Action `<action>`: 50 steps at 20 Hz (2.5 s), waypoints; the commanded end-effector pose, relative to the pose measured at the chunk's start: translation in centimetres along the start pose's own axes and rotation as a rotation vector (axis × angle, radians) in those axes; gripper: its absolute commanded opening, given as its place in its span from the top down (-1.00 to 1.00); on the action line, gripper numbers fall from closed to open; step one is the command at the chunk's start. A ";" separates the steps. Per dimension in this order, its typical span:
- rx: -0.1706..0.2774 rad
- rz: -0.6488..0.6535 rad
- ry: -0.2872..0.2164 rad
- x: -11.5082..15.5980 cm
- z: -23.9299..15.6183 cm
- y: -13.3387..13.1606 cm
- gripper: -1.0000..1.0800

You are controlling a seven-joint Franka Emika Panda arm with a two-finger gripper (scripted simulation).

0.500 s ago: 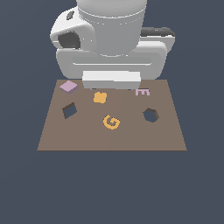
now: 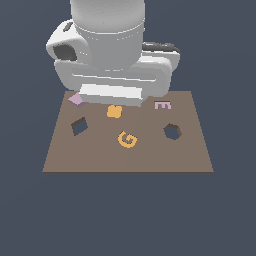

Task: Insert a designated object into the corresponding slot on a board.

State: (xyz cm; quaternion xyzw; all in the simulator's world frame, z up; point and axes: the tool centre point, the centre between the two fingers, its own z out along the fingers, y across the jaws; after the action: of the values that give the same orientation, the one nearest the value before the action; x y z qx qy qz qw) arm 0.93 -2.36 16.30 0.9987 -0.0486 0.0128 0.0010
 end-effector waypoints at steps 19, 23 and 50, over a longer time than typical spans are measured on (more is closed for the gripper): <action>-0.010 0.651 -0.024 -8.9 10.6 15.9 -0.92; -0.010 0.685 -0.025 -9.7 11.1 16.5 -0.92; -0.008 0.678 -0.025 -9.6 13.1 16.3 1.00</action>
State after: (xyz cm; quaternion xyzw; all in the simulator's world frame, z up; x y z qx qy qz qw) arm -9.91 -17.67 3.05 0.9260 -0.3776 0.0000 -0.0003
